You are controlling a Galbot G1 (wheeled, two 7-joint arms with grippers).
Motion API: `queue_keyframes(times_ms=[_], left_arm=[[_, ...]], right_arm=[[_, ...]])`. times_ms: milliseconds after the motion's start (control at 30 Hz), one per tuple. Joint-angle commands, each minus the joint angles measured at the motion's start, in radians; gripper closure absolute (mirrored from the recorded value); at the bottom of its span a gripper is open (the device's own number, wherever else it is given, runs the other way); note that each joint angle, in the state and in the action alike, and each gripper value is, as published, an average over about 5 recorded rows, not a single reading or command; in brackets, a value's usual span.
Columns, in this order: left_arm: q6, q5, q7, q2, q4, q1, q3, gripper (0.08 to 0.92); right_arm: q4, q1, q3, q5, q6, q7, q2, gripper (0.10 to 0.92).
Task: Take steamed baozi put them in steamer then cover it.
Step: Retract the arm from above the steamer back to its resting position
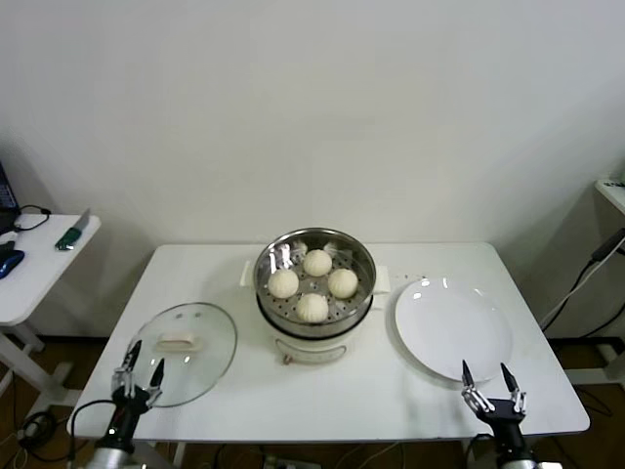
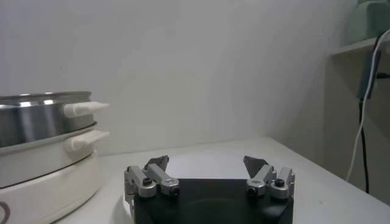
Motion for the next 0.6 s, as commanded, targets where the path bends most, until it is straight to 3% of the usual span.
queue_keyframes(times_ms=[33,600], left_arm=[[0.004,0.089,-0.007,-0.006,0.130,-0.111,0.005,0.177],[0.033,0.168,-0.007,-0.015,0.184,-0.216,0.027,0.177]], right_arm=[[0.004,-0.011,-0.001,-0.019,0.012,0.000,0.020,0.203],[-0.009,-0.024,0.003,-0.023,0.035,0.003,0.037,0.203]])
